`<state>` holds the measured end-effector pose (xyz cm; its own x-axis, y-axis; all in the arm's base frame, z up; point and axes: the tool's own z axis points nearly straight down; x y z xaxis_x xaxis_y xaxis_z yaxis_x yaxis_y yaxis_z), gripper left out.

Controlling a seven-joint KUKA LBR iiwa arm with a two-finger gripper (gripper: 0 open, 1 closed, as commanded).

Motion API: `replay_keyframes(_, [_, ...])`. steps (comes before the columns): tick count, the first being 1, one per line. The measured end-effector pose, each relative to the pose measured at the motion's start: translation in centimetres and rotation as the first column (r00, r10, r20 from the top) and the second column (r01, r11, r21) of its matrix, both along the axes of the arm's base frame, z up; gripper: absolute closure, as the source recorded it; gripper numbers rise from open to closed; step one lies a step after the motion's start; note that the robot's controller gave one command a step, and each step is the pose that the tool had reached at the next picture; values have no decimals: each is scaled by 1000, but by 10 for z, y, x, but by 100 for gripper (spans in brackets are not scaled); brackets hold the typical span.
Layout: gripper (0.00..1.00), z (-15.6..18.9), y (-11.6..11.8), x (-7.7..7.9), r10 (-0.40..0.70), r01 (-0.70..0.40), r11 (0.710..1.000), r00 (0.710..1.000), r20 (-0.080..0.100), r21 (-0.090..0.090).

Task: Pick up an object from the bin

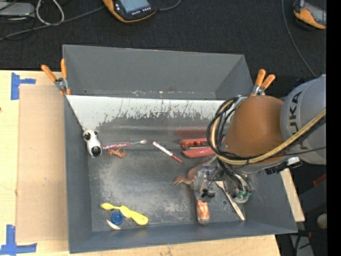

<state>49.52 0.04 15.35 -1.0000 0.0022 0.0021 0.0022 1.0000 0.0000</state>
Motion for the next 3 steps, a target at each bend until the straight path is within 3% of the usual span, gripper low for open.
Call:
replay_keyframes(1, [0, -29, -7, 0, -186, 186, 983, 983, -4, 0])
replay_keyframes(2, [0, -29, -7, 0, -186, 186, 983, 983, -4, 0])
replay_keyframes(3, [0, -27, -1, 9, -265, 265, 964, 964, -3, -2])
